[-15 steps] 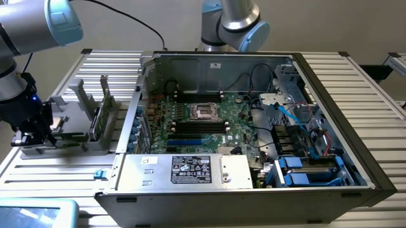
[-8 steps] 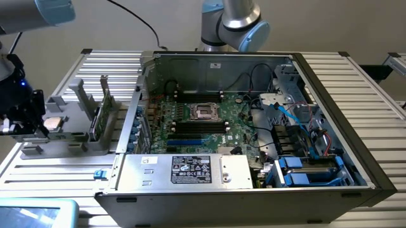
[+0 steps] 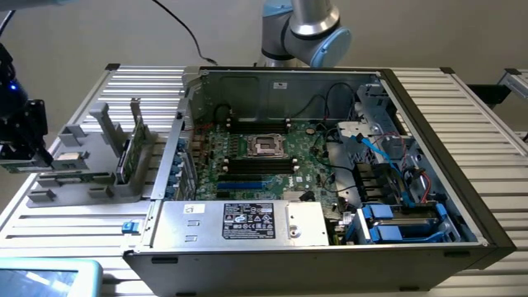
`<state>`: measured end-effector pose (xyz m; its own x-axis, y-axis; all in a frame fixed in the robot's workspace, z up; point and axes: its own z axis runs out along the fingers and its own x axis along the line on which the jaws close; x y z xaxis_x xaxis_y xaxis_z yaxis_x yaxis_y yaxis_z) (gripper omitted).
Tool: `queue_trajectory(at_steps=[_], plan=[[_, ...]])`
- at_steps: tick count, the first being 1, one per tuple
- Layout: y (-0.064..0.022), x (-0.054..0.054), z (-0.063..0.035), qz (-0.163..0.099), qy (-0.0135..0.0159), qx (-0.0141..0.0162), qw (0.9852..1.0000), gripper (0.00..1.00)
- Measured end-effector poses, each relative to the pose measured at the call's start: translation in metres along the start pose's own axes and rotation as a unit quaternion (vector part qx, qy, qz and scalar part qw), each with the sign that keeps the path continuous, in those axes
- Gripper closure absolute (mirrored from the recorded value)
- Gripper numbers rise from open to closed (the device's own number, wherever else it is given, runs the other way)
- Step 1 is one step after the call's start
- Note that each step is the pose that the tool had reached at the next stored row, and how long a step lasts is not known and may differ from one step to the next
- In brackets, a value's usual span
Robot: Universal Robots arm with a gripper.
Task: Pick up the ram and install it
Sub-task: 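Pick up the ram and move it above insertion slot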
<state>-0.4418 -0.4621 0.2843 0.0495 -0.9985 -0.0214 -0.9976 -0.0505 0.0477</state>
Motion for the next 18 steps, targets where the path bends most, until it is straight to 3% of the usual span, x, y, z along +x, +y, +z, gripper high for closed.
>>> queue_trajectory(at_steps=[18], plan=[[0.0039,-0.002,-0.0816,0.0,0.0007,0.0,1.0,0.89]])
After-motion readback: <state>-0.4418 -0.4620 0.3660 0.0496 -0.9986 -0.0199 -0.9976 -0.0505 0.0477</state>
